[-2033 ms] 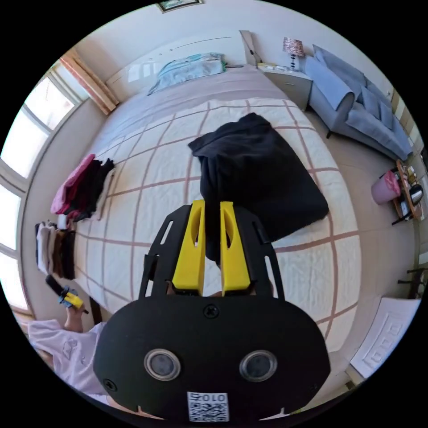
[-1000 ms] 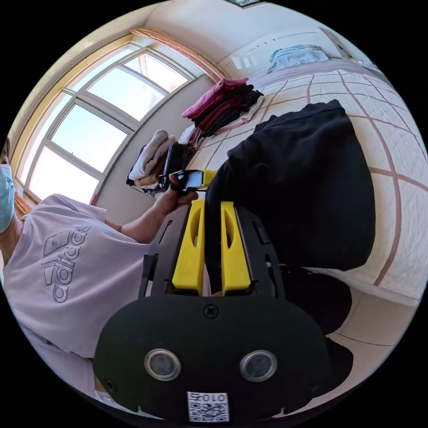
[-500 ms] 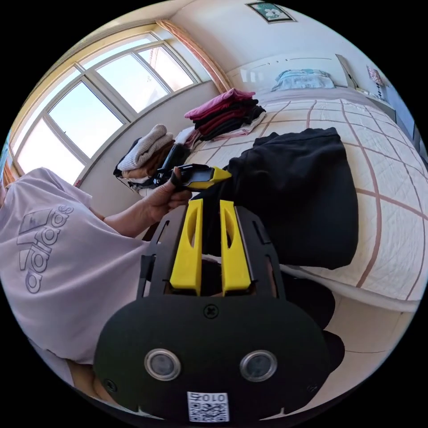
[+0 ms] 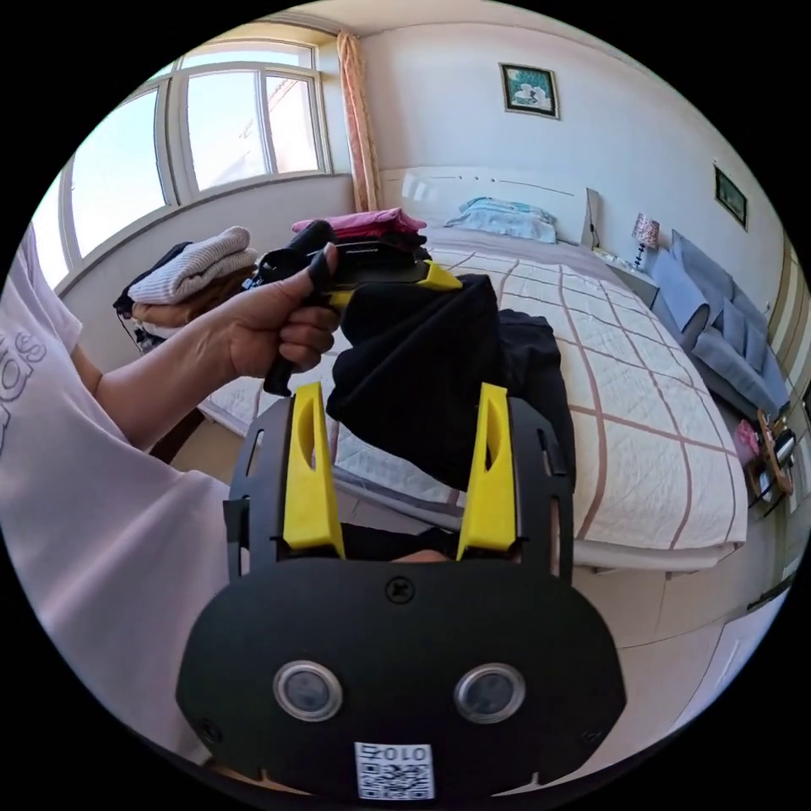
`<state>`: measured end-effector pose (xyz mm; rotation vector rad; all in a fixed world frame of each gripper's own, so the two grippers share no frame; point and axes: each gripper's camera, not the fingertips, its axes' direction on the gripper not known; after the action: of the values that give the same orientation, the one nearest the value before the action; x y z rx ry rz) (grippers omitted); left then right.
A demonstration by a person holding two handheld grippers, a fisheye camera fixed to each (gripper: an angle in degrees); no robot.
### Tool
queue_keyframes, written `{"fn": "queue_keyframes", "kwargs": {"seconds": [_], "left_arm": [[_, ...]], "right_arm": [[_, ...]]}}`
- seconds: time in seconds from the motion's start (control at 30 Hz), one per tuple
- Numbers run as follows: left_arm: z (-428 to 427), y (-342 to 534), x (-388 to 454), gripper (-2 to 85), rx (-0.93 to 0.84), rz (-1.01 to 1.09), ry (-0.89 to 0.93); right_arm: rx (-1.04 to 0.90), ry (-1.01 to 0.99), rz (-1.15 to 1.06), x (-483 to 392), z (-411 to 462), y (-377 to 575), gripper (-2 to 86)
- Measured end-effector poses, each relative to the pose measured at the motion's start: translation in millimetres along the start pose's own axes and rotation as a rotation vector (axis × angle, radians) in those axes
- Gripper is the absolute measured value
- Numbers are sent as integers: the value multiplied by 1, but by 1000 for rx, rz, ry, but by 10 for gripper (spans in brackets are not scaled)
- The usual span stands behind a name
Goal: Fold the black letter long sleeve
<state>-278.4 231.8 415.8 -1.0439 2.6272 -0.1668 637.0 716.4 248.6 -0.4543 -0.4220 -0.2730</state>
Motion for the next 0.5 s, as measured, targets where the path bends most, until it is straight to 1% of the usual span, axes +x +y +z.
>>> {"fn": "queue_keyframes", "kwargs": {"seconds": [0.1,0.2,0.27,0.33,0.37,0.4,0.43,0.5], "left_arm": [[5,-10,6,48,2,21,-7],[10,-14,10,42,-6,33,-2],[10,-16,12,36,-20,47,-7],[-3,-21,10,31,3,58,4],[-17,-28,7,27,25,59,9],[-31,-39,5,24,26,68,-8],[-38,-45,6,23,23,76,-25],[-64,-66,25,18,36,144,-99]], "right_arm": [[-15,117,-51,-15,6,3,197],[-3,210,5,-5,4,6,96],[33,159,55,16,-9,5,74],[69,-39,66,59,-27,-3,66],[81,-81,81,73,-32,-7,65],[109,-146,134,106,-44,-18,63],[145,-186,188,140,-58,-31,62],[195,-196,269,183,-79,-48,61]]}}
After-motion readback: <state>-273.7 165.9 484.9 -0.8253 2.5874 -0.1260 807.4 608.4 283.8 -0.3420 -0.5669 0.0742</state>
